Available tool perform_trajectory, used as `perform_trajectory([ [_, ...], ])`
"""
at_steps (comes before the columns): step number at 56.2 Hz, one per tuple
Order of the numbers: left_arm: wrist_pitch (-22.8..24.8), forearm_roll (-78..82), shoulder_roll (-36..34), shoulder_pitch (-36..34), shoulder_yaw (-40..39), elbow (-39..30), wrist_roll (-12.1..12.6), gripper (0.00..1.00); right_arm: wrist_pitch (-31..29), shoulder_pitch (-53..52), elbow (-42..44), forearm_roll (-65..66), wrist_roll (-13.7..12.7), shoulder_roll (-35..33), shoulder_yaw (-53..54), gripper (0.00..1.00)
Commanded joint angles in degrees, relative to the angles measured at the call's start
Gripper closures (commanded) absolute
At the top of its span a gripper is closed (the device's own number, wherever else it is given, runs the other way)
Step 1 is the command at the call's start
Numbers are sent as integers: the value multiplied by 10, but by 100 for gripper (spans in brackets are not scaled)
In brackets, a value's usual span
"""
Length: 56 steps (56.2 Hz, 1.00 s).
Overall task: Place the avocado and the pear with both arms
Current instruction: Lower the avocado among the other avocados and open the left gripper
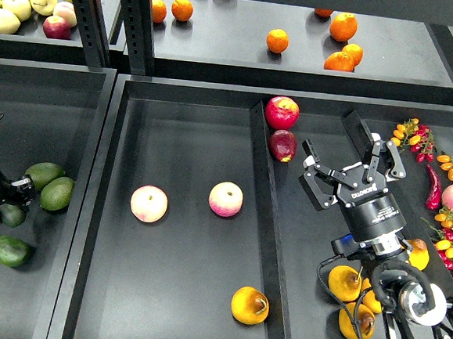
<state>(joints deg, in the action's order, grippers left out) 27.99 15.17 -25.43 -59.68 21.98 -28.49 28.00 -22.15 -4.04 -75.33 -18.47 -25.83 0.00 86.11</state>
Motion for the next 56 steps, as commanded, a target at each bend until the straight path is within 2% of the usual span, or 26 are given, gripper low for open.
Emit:
perform_trajectory([
  [1,0,0,7,2,0,2,0,60,0,0,0,0,1,0,0,0],
  [17,0,0,20,8,0,15,0,51,0,0,0,0,0,0,0,0],
  [56,0,0,32,9,-1,27,0,39,0,1,0,0,0,0,-1,0],
])
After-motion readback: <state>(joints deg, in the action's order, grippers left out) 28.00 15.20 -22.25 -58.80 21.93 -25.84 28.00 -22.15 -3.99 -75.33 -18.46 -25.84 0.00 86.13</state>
